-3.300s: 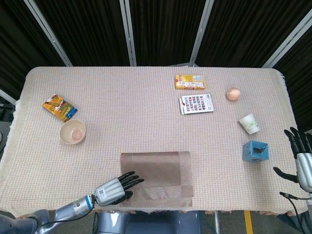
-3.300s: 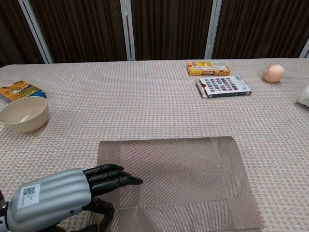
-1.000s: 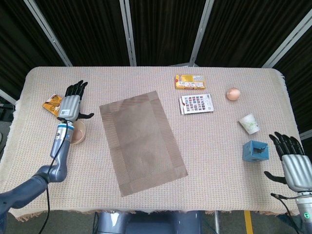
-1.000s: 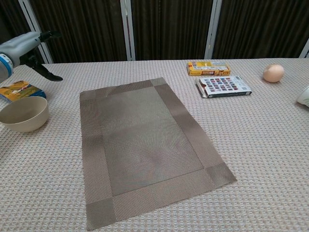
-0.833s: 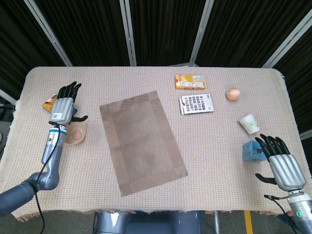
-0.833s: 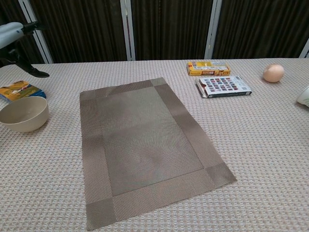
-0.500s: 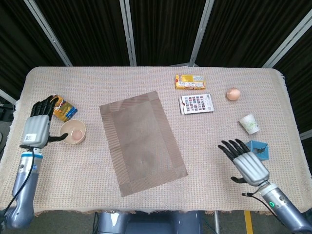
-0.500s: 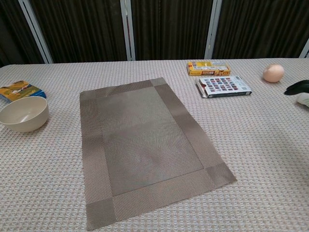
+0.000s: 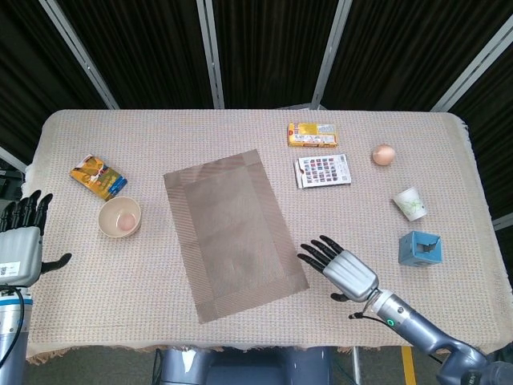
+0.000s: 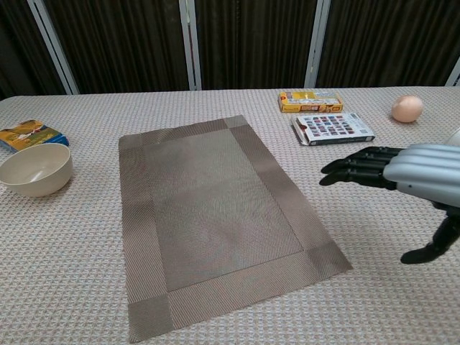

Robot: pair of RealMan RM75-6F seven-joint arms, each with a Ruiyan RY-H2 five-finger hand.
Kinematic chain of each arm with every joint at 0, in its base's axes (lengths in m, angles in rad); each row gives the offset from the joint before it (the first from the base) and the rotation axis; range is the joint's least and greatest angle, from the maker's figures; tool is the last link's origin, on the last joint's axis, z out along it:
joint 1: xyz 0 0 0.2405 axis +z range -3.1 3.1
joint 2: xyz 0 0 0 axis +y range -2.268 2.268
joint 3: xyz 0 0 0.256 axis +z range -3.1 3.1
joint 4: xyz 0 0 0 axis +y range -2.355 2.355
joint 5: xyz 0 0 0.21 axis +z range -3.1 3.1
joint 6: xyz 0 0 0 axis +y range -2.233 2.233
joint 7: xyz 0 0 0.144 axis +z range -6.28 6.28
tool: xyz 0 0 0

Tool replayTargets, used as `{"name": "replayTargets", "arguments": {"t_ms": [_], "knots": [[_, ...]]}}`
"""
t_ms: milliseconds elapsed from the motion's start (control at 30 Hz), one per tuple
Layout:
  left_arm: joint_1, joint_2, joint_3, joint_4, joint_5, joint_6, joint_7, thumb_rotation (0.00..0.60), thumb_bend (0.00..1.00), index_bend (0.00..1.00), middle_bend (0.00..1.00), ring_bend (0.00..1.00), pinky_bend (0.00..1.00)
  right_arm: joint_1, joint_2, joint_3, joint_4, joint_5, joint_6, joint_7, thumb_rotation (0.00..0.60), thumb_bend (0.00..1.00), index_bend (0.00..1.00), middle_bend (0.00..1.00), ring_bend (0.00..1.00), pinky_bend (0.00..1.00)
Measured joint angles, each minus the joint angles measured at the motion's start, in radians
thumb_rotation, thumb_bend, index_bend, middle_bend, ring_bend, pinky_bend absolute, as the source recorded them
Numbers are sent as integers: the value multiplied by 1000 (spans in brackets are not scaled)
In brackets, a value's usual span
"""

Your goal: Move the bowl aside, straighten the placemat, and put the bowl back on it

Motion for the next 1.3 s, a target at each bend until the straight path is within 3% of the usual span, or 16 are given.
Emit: {"name": "replayTargets", "arguments": {"t_ms": [300, 533, 833, 1300], "knots": [[4, -6, 9, 9, 13, 3, -3, 600, 0, 0, 0, 0, 0, 65, -127, 18, 85, 35, -61, -4, 600, 0, 105, 0, 0, 0], [2, -7, 15, 19, 18, -7, -6, 600, 0, 0, 0, 0, 0, 95, -195, 1, 137, 30, -79, -58, 600, 0, 107, 0, 0, 0], [-6, -10, 19, 38, 16, -29, -13, 600, 0, 0, 0, 0, 0, 94, -237, -27, 192, 35, -57, -81, 600, 0, 110, 0, 0, 0], [-10, -11, 19, 44, 9, -39, -19, 600, 0, 0, 0, 0, 0, 106, -279, -21, 242, 75, -37, -86, 600, 0, 110, 0, 0, 0]]}}
